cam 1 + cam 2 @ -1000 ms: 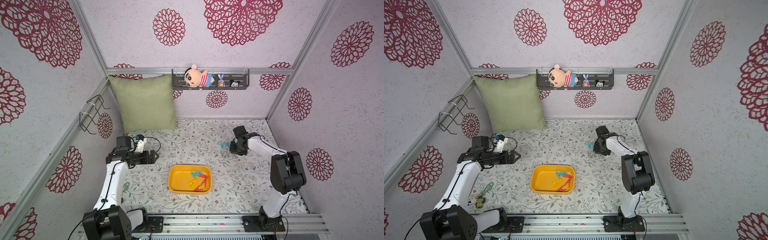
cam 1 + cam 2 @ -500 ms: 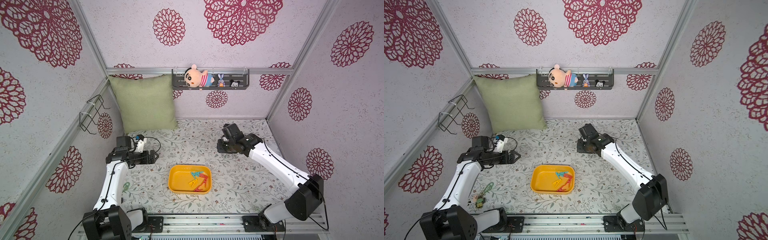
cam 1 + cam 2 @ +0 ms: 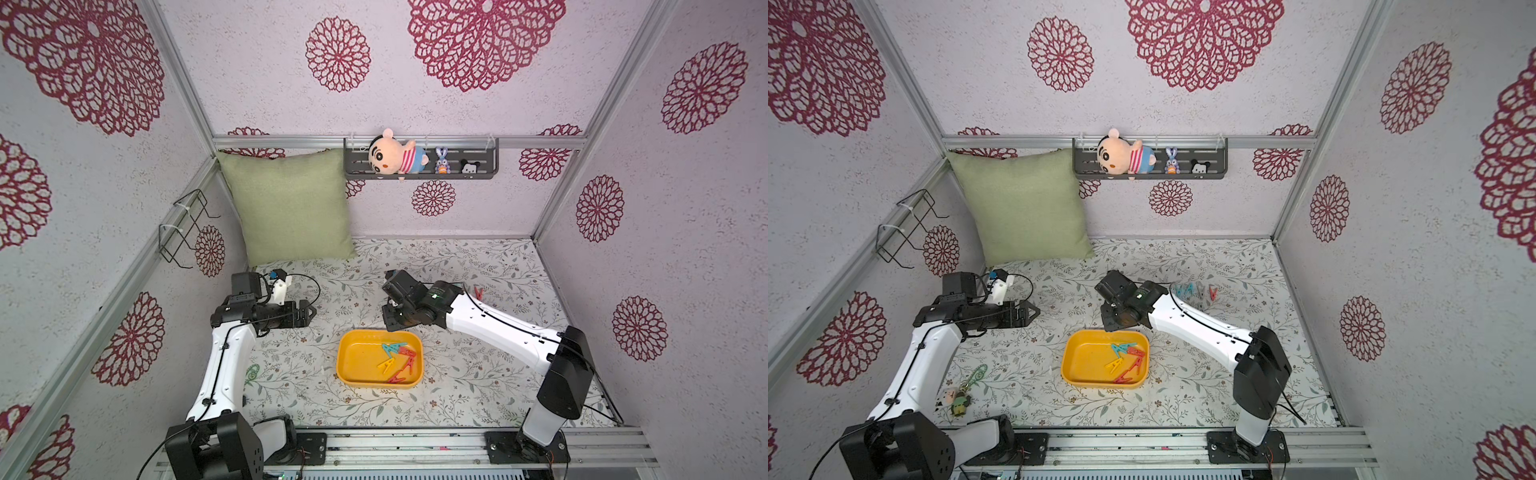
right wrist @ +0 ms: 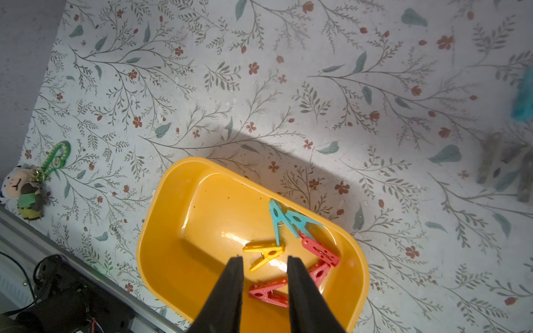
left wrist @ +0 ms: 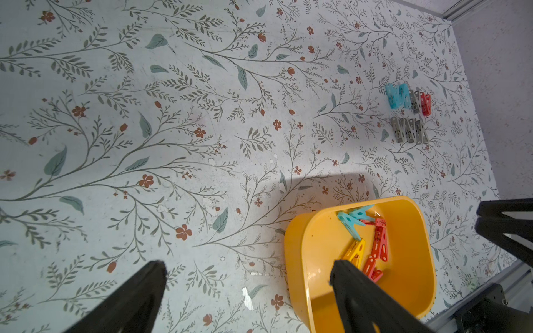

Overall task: Take the clothespins out of the storage box
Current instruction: Pick up the clothespin from the storage box.

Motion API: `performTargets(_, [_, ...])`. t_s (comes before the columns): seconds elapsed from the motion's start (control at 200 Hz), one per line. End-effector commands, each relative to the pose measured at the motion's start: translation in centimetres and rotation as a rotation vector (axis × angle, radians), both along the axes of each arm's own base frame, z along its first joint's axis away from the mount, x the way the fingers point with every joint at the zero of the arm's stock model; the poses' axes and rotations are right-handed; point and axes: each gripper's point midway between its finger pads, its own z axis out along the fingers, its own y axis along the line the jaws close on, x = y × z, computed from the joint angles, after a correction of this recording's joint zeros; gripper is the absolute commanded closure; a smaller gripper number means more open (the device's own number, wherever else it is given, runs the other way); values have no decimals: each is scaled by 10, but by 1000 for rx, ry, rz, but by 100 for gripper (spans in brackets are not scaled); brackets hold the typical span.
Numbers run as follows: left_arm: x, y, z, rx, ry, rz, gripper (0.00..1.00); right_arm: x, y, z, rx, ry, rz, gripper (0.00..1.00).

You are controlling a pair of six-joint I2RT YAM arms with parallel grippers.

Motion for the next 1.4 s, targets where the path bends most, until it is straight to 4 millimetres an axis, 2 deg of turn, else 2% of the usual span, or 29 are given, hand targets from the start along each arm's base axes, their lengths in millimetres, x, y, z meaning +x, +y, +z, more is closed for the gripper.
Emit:
performTargets(0.0, [5,5,8,12,-37,15,3,-5,16,4,-27,-39,42,68])
performTargets(0.14, [5,7,8,20,-36,21,3,-16,24,-14,-82,-18,89,69])
performTargets(0.35, [5,11,8,32,-37,35,2,-21,30,-34,-145,-1,142,70])
performTargets(0.5, [5,12,6,30,-33,39,3,-26,20,-62,-236,22,135,70])
performTargets(0.7, [6,13,5,32,-32,37,3,-37,4,-88,-305,50,143,70])
performTargets(1.031, [7,15,-3,35,-10,39,3,-59,-7,-113,-328,117,180,70])
performTargets(1.201, [7,18,-4,43,-6,50,3,-71,-5,-124,-322,154,207,70])
performTargets(1.396, [7,20,-6,42,3,58,3,-71,4,-134,-310,164,221,70])
